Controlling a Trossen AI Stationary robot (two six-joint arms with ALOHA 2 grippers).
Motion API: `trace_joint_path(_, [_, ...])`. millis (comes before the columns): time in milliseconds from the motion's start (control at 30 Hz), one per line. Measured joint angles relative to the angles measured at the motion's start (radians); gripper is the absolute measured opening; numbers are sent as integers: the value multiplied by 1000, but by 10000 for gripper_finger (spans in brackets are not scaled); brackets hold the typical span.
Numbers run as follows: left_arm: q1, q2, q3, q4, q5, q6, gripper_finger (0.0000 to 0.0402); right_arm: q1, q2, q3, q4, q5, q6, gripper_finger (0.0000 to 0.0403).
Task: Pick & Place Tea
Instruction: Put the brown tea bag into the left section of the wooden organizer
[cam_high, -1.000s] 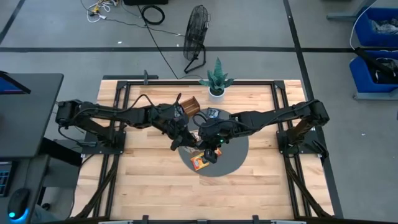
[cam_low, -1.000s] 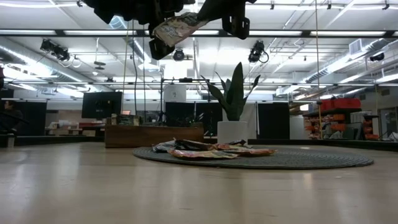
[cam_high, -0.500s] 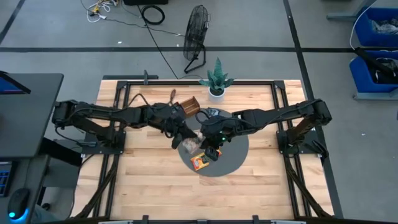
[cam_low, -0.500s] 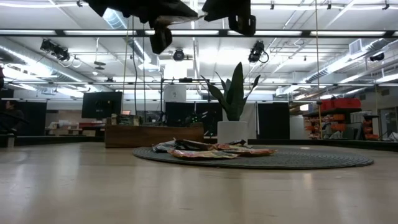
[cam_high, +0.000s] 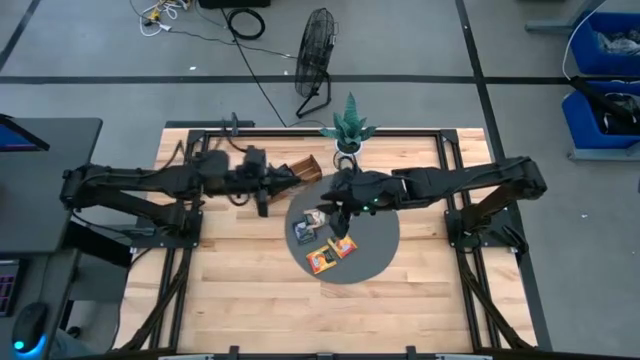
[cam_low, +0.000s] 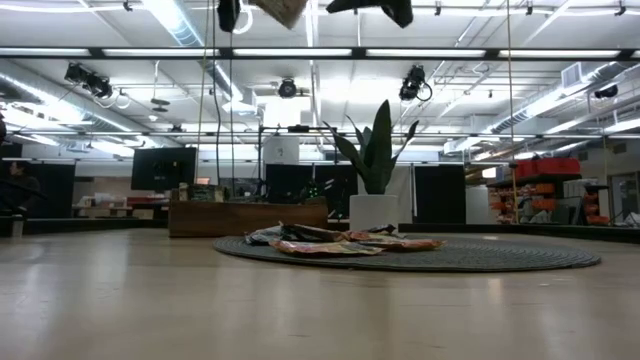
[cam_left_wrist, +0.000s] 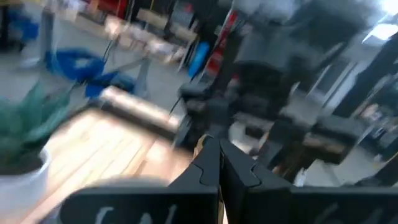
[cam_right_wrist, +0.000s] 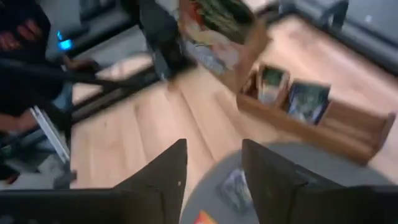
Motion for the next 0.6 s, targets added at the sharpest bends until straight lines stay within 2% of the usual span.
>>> trace_joint_path(167, [-16, -54, 1, 88, 0, 0, 1, -13, -5, 1, 146, 0, -58, 194])
trace_joint_path(433, [-50, -69, 2, 229, 3, 1, 1, -31, -5, 1, 337, -3, -161, 232])
trace_joint_path(600, [-57, -68, 1, 260, 5, 1, 1, -53, -5, 1, 402, -78, -150, 237])
